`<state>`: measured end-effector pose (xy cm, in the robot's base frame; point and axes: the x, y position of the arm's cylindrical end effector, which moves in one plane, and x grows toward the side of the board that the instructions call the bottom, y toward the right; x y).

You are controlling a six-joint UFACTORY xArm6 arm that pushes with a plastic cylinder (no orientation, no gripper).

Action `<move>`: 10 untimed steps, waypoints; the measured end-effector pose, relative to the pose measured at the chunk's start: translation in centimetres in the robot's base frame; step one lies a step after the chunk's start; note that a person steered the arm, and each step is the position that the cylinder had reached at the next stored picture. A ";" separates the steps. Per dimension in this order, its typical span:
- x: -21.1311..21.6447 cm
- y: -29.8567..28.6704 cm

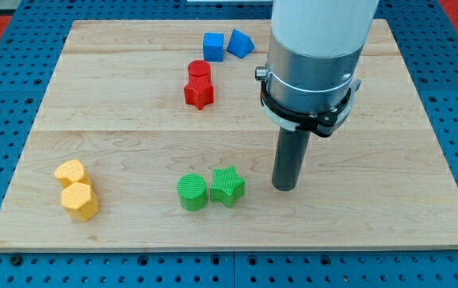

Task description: Move the yellow hexagon above the green circle

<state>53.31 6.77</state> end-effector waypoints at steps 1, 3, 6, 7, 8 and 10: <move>0.0 0.0; -7.8 0.4; -6.4 -36.9; -0.3 -37.2; 5.8 -33.4; 1.4 -25.2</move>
<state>54.75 -18.40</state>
